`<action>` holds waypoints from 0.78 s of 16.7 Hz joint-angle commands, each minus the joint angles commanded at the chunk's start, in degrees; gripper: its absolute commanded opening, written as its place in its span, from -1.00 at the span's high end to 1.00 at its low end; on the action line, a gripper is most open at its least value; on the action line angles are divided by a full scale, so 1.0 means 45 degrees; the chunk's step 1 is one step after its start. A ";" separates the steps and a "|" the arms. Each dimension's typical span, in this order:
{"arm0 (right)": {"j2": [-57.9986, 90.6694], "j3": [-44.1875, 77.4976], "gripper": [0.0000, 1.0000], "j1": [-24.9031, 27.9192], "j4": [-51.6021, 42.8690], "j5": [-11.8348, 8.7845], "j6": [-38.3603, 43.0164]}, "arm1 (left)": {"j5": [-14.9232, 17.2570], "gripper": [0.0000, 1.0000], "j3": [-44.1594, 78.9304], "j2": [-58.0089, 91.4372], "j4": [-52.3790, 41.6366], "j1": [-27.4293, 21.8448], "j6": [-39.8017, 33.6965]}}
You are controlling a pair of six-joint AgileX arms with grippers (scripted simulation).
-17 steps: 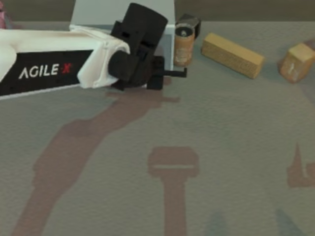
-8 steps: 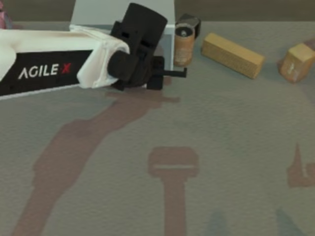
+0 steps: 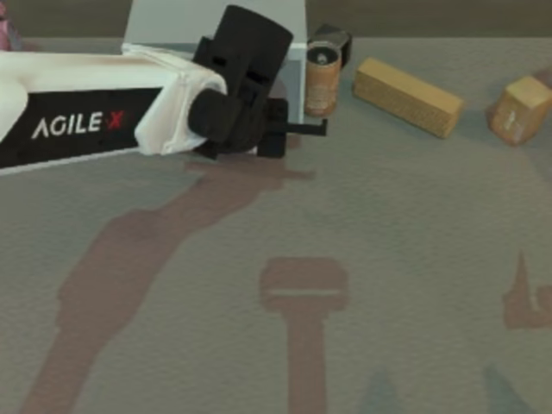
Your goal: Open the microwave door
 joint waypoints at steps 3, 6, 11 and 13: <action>0.0000 0.0000 -1.00 0.0000 0.0000 0.0000 0.0000 | 0.0000 1.00 0.0000 0.0000 0.0000 0.0000 0.0000; 0.0000 0.0000 -1.00 0.0000 0.0000 0.0000 0.0000 | 0.0088 1.00 0.0064 0.0021 0.0005 -0.0100 -0.0060; 0.0000 0.0000 -1.00 0.0000 0.0000 0.0000 0.0000 | 0.0364 1.00 -0.0409 -0.0347 0.0279 0.0075 0.0396; 0.0000 0.0000 -1.00 0.0000 0.0000 0.0000 0.0000 | 0.0492 1.00 -0.0643 -0.0448 0.0362 0.0133 0.0620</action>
